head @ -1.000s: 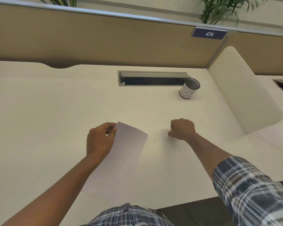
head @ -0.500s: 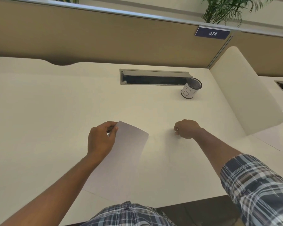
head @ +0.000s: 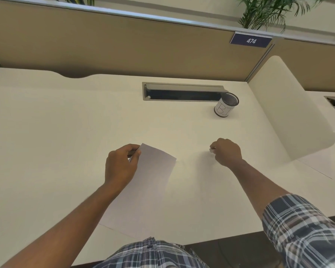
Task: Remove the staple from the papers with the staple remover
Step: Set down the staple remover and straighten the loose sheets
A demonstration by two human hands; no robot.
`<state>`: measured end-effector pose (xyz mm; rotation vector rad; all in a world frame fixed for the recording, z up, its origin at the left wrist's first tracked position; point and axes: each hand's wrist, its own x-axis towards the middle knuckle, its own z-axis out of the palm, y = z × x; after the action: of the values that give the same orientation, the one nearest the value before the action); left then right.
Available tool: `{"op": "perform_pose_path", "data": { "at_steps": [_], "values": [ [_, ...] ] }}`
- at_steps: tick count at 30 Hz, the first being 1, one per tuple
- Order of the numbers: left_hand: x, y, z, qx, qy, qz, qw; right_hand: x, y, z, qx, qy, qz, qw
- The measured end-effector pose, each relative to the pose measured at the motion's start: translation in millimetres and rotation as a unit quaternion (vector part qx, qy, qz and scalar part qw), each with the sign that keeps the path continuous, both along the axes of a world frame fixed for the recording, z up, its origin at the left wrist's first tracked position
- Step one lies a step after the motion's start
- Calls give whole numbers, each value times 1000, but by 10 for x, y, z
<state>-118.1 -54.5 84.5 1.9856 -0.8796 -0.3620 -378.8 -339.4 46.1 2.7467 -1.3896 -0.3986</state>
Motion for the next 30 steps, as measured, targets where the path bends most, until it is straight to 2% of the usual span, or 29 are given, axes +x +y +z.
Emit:
{"op": "perform_pose_path", "data": {
  "at_steps": [8, 11, 13, 19, 30],
  "values": [
    [13, -7, 7, 1, -12, 1, 1000, -122, 6, -99, 63, -73, -133, 986],
    [34, -1, 0, 2, -11, 3, 1000, -196, -33, -180, 75, -143, -243, 956],
    [39, 0, -6, 3, -9, 3, 1000, -259, -74, -249, 94, -188, -279, 937],
    [22, -39, 1, 3, -3, 1, 1000, -272, 29, -375, 77, -193, -253, 945],
    [57, -43, 22, 1, -1, 5, 1000, -220, 292, -498, -7, -188, -294, 937]
  ]
}}
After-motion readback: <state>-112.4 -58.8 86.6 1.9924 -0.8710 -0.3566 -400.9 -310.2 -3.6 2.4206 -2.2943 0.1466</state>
